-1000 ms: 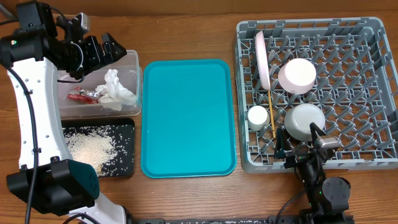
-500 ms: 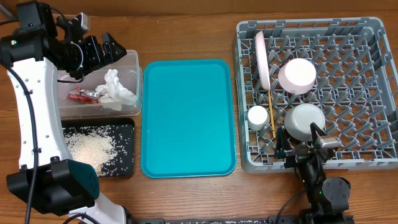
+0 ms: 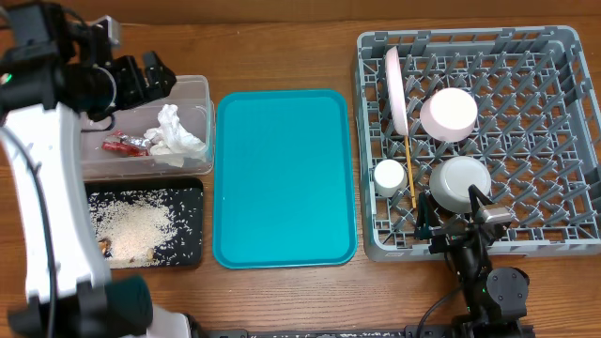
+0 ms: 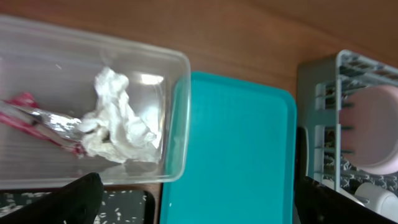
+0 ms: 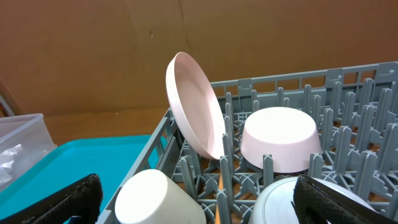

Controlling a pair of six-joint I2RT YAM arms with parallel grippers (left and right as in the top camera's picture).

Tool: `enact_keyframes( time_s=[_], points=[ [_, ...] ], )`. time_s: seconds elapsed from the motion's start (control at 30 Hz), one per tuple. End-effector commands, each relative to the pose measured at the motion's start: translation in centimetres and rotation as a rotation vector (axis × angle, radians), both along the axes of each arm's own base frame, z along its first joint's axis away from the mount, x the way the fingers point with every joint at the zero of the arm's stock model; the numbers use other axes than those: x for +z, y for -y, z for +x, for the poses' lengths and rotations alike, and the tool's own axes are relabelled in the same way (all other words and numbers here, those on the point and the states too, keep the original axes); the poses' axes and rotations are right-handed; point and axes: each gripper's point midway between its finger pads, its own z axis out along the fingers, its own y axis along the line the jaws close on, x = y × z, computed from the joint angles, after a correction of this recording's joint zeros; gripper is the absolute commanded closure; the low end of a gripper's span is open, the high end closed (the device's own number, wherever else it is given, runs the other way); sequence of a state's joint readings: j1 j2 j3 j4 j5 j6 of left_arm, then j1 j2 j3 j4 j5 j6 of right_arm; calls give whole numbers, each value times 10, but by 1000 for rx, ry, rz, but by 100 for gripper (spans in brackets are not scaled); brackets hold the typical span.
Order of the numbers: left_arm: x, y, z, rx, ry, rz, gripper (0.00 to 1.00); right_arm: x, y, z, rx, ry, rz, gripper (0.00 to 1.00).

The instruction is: Sort waste into correct bins and load items into the dishwasher

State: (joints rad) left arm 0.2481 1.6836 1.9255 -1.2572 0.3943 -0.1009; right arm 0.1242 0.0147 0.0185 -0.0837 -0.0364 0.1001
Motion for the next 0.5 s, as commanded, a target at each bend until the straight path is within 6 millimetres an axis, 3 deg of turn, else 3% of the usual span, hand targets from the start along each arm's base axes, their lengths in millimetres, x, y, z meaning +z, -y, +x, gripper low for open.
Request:
enact_keyframes(
  time_s=[0.0, 0.1, 0.23, 0.33, 0.47],
  points=[
    [72, 8, -38, 5, 196, 90, 0, -2, 2, 0, -11, 5, -6, 0],
    [105, 15, -68, 7, 297, 114, 0, -2, 2, 0, -11, 4, -6, 0],
    [128, 25, -110, 9, 388, 135, 0, -2, 2, 0, -11, 5, -6, 0],
    [122, 32, -139, 9, 406, 139, 0, -2, 2, 0, -11, 5, -6, 0],
    [86, 41, -177, 9, 377, 132, 0, -2, 2, 0, -11, 5, -6, 0]
  ],
)
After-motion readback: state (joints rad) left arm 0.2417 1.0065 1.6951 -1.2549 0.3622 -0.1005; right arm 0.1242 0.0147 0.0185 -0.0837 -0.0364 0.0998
